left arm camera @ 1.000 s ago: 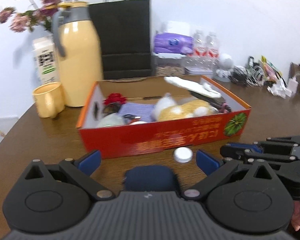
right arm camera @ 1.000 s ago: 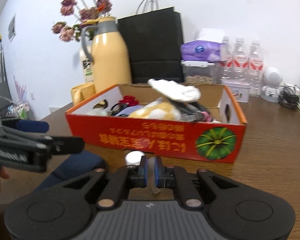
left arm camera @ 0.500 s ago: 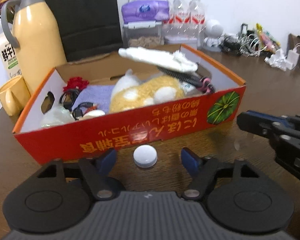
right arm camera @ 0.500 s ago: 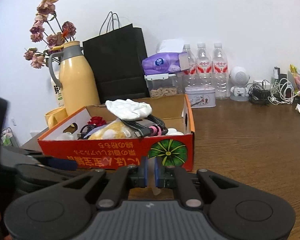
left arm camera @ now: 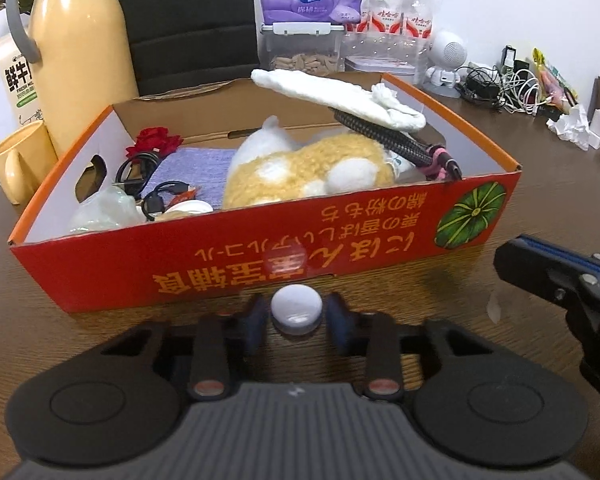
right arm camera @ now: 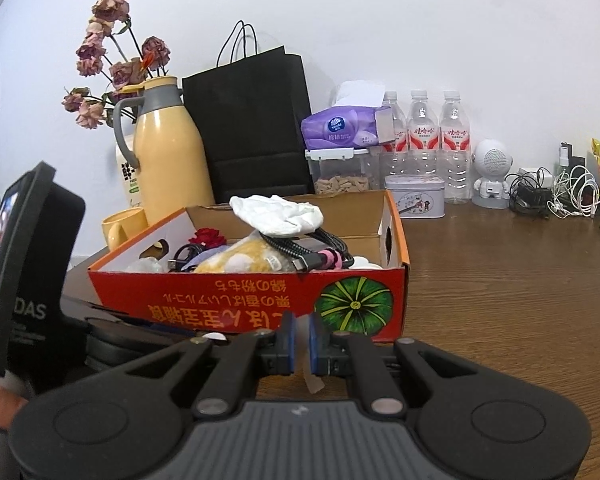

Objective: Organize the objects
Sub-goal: 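Carry the white cap into the box and open the left gripper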

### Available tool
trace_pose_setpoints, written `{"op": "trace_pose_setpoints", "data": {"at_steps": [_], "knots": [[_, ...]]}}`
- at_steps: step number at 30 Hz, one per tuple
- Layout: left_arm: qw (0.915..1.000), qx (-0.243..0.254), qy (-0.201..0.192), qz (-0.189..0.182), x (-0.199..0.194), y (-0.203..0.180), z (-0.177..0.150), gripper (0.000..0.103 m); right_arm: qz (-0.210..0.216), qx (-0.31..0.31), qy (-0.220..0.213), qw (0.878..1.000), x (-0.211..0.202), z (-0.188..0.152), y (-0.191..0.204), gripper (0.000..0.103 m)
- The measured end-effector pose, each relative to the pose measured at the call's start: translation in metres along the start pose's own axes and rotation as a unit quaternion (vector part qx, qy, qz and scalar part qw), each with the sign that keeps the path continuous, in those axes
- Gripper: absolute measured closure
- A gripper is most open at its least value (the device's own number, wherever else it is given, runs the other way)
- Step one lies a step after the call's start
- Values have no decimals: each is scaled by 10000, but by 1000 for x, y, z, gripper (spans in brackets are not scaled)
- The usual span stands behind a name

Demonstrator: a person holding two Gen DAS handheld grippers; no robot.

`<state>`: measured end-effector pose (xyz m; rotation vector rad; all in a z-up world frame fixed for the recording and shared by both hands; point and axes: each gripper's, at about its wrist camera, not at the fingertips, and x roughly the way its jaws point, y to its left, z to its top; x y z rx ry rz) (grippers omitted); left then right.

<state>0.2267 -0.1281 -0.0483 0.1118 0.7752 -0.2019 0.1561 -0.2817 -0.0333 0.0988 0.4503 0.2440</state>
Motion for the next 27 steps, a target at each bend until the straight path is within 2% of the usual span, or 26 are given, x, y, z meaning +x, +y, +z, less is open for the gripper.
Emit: {"op": "trace_pose_setpoints", "data": {"at_steps": [4, 11, 19, 27], "knots": [[9999, -30, -50, -128, -2, 1, -1, 74, -5, 8, 25, 10000, 1, -1, -1, 97], [9987, 64, -383, -316, -23, -1, -4, 74, -16, -6, 29, 10000, 2, -1, -1, 97], [9946, -11, -873, -569, -69, 8, 0, 74, 23, -127, -240, 9996, -12, 8, 6, 97], [9885, -94, -1448, -416, -102, 30, 32, 74, -17, -393, -561, 9976, -19, 46, 19, 97]]}}
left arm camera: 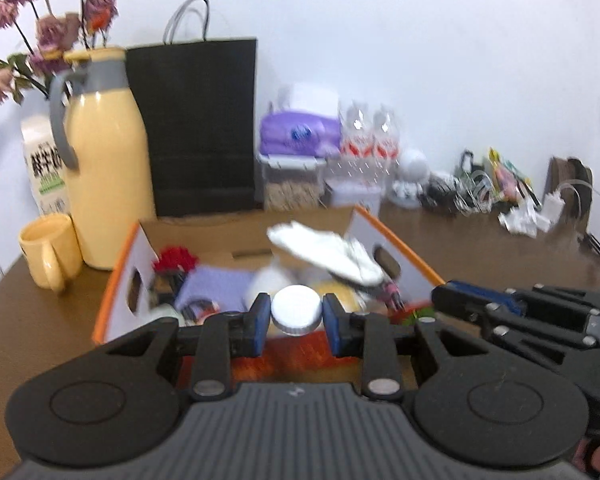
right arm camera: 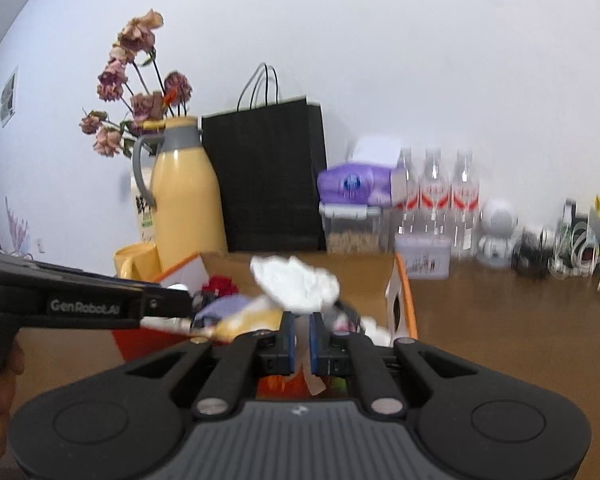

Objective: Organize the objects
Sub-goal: 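Carry the white cap into the box and open the left gripper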

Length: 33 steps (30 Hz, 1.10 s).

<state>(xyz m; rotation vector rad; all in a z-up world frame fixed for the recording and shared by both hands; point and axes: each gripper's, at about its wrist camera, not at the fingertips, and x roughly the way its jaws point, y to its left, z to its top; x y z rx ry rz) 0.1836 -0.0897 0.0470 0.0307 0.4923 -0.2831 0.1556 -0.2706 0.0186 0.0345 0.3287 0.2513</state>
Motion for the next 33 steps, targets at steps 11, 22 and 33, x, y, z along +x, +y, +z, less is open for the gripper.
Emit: {"op": "trace_pose_setpoints", "data": {"at_steps": [11, 22, 33], "knots": [[9993, -180, -194, 256, 33, 32, 32, 74, -213, -108, -123, 9996, 61, 54, -13, 97], [9982, -399, 142, 421, 97, 69, 27, 74, -268, 199, 83, 9994, 134, 42, -29, 97], [9960, -162, -95, 869, 100, 67, 17, 12, -235, 365, 169, 9989, 135, 30, -37, 71]]}}
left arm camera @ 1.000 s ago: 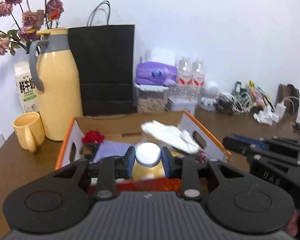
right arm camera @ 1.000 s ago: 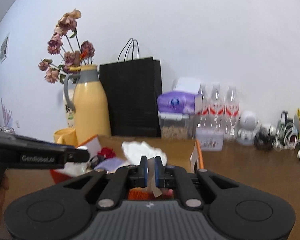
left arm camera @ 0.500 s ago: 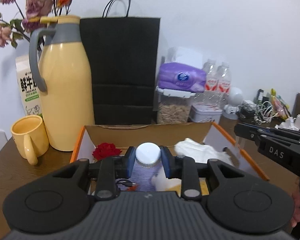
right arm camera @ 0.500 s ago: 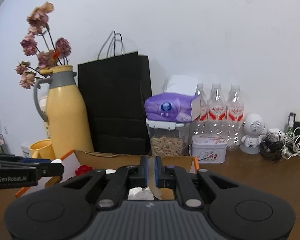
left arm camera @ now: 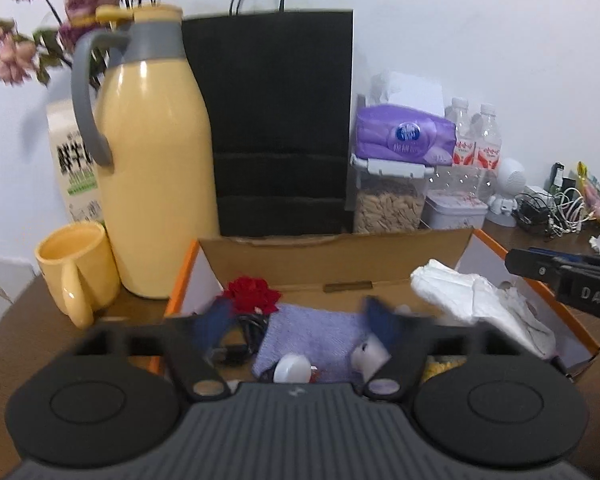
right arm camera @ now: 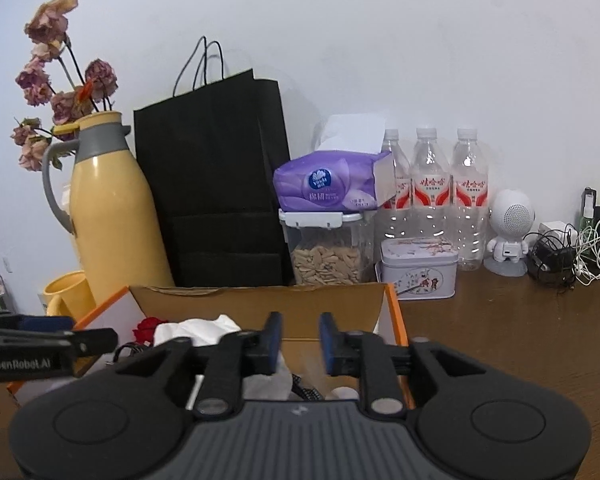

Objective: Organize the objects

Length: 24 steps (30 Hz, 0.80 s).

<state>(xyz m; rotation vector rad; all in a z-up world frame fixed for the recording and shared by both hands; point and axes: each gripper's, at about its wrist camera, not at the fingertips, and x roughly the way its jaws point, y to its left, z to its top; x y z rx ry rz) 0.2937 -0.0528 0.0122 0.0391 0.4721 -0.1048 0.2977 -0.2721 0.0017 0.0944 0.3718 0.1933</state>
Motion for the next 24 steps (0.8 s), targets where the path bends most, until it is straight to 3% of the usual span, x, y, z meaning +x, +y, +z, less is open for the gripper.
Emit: {"op": "trace_pose_setpoints", "data": {"at_steps": [1, 2, 3, 4, 13, 24], "knots": [[9999, 22, -110, 40, -4, -1, 0, 11, -5, -19, -43, 10000, -3, 0, 1, 51], [9998, 37, -182, 59, -7, -2, 0, 2, -8, -33, -74, 10000, -5, 1, 2, 39], [9997, 36, -228, 69, -9, -2, 1, 0, -14, -43, -118, 9999, -8, 2, 3, 14], [9996, 19, -271, 92, -11, -2, 1, 0, -37, -52, -188, 9998, -11, 2, 4, 2], [9995, -90, -262, 117, -16, 2, 4, 0, -131, -15, -278, 9995, -22, 5, 3, 0], [9999, -76, -88, 123, -54, 14, -10, 0, -204, -6, -187, 9996, -61, -12, 12, 0]]}}
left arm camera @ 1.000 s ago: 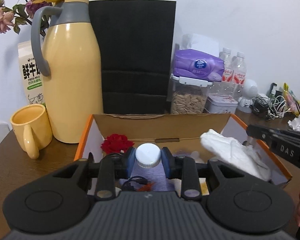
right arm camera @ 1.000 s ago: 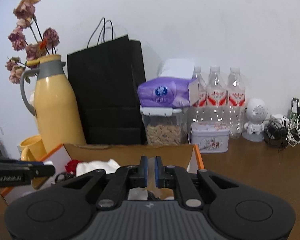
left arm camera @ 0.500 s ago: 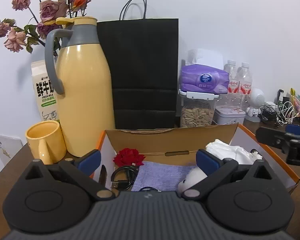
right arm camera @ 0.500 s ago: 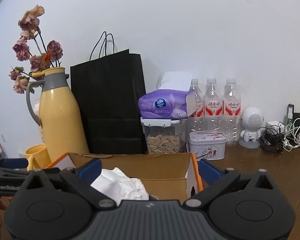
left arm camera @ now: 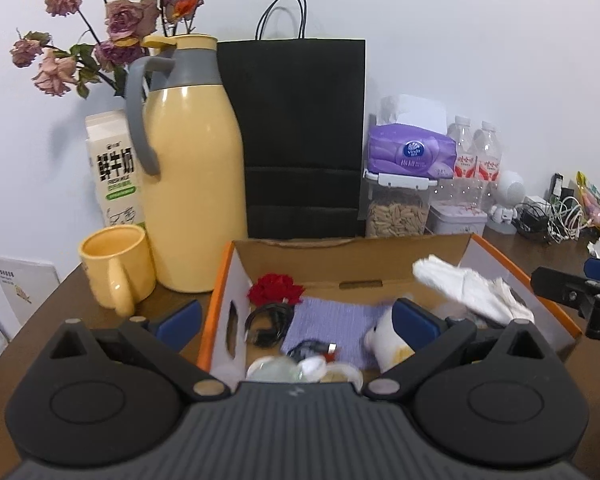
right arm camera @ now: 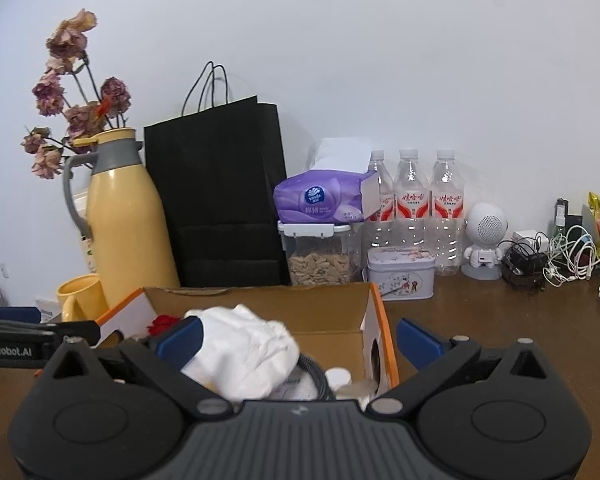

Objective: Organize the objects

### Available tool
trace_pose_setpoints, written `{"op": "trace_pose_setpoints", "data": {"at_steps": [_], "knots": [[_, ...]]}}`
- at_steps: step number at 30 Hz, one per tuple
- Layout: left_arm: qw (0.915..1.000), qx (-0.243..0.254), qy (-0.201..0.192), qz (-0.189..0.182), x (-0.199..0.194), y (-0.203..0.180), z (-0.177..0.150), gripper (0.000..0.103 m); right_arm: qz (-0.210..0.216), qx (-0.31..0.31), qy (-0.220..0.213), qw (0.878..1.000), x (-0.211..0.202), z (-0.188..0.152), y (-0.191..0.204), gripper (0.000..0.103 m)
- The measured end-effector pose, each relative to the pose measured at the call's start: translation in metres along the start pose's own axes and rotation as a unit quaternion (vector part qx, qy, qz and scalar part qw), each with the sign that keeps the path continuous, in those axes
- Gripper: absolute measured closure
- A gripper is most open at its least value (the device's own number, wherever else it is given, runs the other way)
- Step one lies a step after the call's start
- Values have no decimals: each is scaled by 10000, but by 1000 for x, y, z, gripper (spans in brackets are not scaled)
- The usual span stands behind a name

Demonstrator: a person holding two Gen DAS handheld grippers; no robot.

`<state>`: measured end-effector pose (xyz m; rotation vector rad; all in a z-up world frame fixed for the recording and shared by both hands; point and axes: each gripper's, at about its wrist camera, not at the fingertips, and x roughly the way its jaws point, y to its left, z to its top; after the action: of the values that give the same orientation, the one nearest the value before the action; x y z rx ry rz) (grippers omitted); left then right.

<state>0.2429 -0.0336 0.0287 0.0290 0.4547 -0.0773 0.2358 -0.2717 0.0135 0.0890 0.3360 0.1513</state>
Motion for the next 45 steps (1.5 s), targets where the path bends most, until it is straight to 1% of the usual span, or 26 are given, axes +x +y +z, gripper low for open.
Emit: {"op": "trace_pose_setpoints", "data": {"at_steps": [6, 10, 14, 19, 23, 27, 31, 34, 35, 37, 39, 40, 41, 42, 43, 45], "knots": [[9998, 44, 210, 39, -29, 11, -19, 0, 115, -18, 281, 9995, -24, -18, 13, 0], [9989, 15, 466, 72, -41, 21, -35, 0, 166, 14, 500, 9986, -38, -32, 20, 0], [9969, -115, 772, 98, -48, 31, -51, 0, 260, 13, 740, 9969, -48, -48, 30, 0], [9935, -314, 1096, -21, -55, 41, -69, 0, 414, -5, 1149, 9925, -53, -68, 45, 0], [9920, -344, 1214, -99, -60, 40, -77, 0, 492, -59, 1467, 9879, -53, -79, 59, 0], [9907, -402, 1287, -182, -61, 37, -80, 0, 686, 6, 1607, 9846, -55, -84, 69, 0], [9873, -589, 1439, -324, -59, 36, -85, 0, 894, 204, 1794, 9795, -52, -88, 75, 0], [9853, -721, 1498, -394, -58, 37, -90, 0, 966, 284, 1890, 9768, -50, -91, 79, 1], [9841, -785, 1528, -444, -57, 38, -91, 0, 1006, 323, 1906, 9760, -49, -92, 80, 2], [9808, -945, 1606, -572, -55, 40, -93, 1, 1107, 394, 1936, 9740, -48, -93, 83, 11], [9776, -1064, 1692, -663, -52, 42, -96, 5, 1238, 444, 1969, 9716, -47, -94, 87, 17], [9763, -1102, 1740, -666, -50, 42, -97, 6, 1292, 456, 1986, 9705, -46, -95, 89, 23], [9752, -1145, 1783, -643, -49, 42, -99, 11, 1329, 464, 2001, 9696, -46, -96, 92, 26], [9736, -1204, 1821, -661, -47, 43, -101, 13, 1379, 486, 2017, 9685, -46, -97, 93, 31], [9739, -1233, 1783, -668, -48, 44, -101, 15, 1435, 536, 2036, 9670, -45, -98, 94, 35], [9728, -1297, 1771, -741, -49, 45, -102, 23, 1507, 633, 2055, 9649, -44, -99, 94, 37]]}}
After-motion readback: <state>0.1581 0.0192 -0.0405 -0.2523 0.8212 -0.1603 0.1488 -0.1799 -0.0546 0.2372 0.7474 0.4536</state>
